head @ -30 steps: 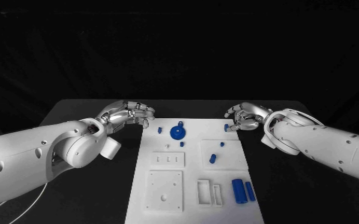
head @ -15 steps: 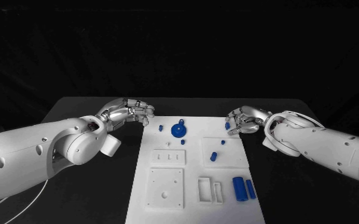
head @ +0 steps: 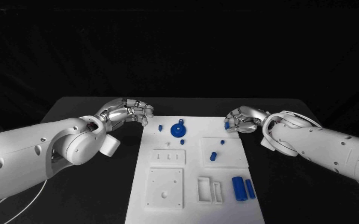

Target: Assemble the parts on the task board

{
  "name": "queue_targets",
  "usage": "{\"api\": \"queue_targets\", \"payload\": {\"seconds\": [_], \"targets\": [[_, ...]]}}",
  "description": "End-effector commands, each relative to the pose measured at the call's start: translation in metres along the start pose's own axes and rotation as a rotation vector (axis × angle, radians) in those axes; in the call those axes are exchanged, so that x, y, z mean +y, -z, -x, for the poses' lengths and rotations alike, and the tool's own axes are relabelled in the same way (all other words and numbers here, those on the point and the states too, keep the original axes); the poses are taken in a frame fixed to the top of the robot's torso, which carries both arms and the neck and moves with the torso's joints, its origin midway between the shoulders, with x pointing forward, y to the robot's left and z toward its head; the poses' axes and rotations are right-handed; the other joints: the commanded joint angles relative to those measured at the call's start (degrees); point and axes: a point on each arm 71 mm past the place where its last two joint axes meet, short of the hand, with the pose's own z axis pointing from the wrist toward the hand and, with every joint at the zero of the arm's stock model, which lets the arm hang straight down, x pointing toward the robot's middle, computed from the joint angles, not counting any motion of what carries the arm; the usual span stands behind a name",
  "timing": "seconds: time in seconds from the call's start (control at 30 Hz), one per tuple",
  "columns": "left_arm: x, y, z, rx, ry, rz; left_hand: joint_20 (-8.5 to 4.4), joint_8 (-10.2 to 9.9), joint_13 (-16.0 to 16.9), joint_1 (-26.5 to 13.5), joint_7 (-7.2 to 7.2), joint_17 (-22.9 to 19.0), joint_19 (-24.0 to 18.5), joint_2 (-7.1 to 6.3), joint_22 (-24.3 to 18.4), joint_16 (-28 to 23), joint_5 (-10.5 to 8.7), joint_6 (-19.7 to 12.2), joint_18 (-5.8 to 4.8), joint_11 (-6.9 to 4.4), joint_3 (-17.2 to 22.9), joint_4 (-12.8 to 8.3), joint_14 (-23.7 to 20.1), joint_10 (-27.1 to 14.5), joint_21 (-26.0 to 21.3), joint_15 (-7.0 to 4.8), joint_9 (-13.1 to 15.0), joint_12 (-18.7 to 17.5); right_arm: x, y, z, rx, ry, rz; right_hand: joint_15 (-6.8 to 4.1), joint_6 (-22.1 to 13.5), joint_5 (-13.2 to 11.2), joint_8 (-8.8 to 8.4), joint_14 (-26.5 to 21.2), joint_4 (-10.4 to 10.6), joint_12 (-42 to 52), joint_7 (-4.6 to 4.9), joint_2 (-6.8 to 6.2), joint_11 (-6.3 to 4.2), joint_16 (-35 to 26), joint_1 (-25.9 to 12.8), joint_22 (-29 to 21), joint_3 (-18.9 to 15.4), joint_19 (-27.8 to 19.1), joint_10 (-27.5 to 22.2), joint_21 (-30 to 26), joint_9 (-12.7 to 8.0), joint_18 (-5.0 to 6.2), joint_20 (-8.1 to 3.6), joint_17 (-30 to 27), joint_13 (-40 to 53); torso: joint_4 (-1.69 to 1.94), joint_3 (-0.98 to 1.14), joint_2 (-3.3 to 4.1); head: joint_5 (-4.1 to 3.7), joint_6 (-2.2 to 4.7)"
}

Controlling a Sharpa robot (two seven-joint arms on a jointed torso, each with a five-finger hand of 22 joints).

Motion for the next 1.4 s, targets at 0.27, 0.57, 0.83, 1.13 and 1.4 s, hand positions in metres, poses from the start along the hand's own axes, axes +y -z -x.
{"api": "queue_targets", "payload": {"seconds": [0.27, 0.57, 0.83, 1.13, 1.4], "targets": [[-0.001, 0.000, -0.002, 0.021, 0.001, -0.008, 0.23, -0.36, 0.06, 0.20, 0.06, 0.09, -0.09, 0.09, 0.08, -0.40, -0.23, -0.23, 1.03, 0.12, 0.27, 0.23, 0.02, -0.29, -0.25, 0.34, 0.08, -0.32, 0.002, -0.002, -0.008, 0.023, 0.005, 0.004, -0.85, 3.83, -1.03, 1.22, -0.04, 1.52, 0.48, 0.46, -0.56, -0.81, -0.26, -0.48, 1.24, 3.96, 0.38, -0.12, 0.12, 0.02, 1.43, 0.22, 0.01, -0.09, 0.01, -0.02, 0.03, -0.23, -0.05], [-0.001, 0.000, -0.002, 0.020, 0.001, -0.007, 0.23, -0.37, 0.07, 0.20, 0.05, 0.10, -0.09, 0.08, 0.09, -0.42, -0.23, -0.23, 1.03, 0.12, 0.26, 0.23, 0.01, -0.29, -0.27, 0.35, 0.09, -0.35, 0.002, -0.003, -0.010, 0.019, 0.005, 0.002, -1.23, 5.01, -1.06, 1.73, 0.00, 1.39, 0.54, 0.03, -0.44, -1.21, -0.23, -0.52, 1.24, 4.92, 0.39, -0.06, 0.37, 0.23, 1.43, 0.09, 0.05, -0.10, -0.01, 0.00, -0.02, -0.27, -0.20], [-0.001, 0.000, -0.002, 0.020, 0.001, -0.006, 0.23, -0.38, 0.08, 0.23, 0.05, 0.12, -0.10, 0.07, 0.10, -0.44, -0.23, -0.23, 1.03, 0.12, 0.27, 0.22, 0.01, -0.29, -0.28, 0.35, 0.10, -0.38, 0.002, -0.003, -0.011, 0.014, 0.006, 0.001, -1.56, 5.90, -1.11, 2.19, -0.01, 1.30, 0.53, -0.31, -0.47, -1.54, -0.23, -0.53, 1.22, 5.79, 0.37, -0.04, 0.51, 0.55, 1.43, 0.02, 0.09, -0.12, 0.06, 0.00, -0.01, -0.27, -0.29], [-0.001, 0.000, -0.002, 0.020, 0.000, -0.004, 0.23, -0.38, 0.10, 0.27, 0.05, 0.13, -0.10, 0.08, 0.11, -0.45, -0.22, -0.22, 1.04, 0.12, 0.28, 0.20, 0.00, -0.28, -0.29, 0.35, 0.11, -0.40, 0.003, -0.002, -0.009, -0.024, 0.020, -0.005, -1.80, 6.41, -1.11, 2.45, 0.00, 1.06, 0.50, -0.56, -0.02, -1.79, -0.26, 0.15, 1.17, 7.63, 0.38, 0.03, 0.62, 0.86, 1.43, -0.12, 0.12, -0.16, -0.01, -0.01, -0.03, -0.10, -0.33], [0.001, -0.002, -0.004, 0.020, 0.014, 0.027, 0.15, 0.78, 1.12, -0.41, -1.23, 0.49, 0.12, 0.73, 0.41, -0.46, -0.30, 2.60, 1.05, -1.38, -0.02, 0.76, 0.34, 3.08, -0.30, 0.23, 0.62, 0.96, 0.020, -0.002, 0.002, -0.038, 0.058, 0.009, -1.95, 6.89, -1.12, 2.71, 0.20, 0.87, 0.57, -0.72, -0.74, -1.95, -0.11, -0.01, 1.17, 8.29, 0.65, 0.31, 0.84, 1.13, 1.43, -0.25, 0.22, -0.19, -0.06, -0.11, -0.11, -0.15, -0.12]]}}
